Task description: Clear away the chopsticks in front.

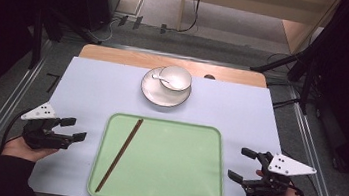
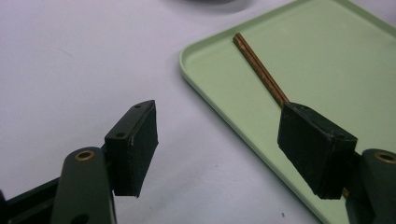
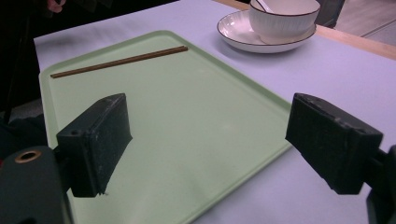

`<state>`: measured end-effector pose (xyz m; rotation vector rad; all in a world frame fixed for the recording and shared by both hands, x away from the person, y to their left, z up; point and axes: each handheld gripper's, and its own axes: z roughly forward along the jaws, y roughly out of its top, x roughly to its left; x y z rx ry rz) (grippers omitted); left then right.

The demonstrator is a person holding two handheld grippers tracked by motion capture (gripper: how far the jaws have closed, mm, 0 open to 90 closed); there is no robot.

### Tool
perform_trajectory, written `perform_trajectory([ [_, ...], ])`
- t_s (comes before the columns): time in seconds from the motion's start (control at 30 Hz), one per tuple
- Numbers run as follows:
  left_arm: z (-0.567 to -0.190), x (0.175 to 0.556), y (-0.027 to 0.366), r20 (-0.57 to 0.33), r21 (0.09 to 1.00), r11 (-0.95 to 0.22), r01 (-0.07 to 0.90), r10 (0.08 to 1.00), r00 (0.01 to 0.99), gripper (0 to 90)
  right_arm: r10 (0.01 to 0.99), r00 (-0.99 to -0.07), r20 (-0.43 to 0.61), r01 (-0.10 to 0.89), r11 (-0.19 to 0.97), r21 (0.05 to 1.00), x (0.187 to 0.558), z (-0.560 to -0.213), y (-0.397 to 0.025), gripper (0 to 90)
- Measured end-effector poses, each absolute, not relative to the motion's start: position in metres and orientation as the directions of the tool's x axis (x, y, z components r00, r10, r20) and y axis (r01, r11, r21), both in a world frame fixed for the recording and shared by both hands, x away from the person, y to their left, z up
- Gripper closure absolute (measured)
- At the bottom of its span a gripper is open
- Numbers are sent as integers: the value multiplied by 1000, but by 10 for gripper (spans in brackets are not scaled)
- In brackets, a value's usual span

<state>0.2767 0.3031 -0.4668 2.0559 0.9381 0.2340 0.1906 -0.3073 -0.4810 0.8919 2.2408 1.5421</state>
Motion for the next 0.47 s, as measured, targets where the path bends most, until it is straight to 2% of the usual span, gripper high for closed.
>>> perform_trajectory([
  [0.47, -469, 278, 304, -178, 750, -360, 555, 699, 693, 277, 625, -772, 113, 331, 243, 912, 190, -481, -307, 146],
])
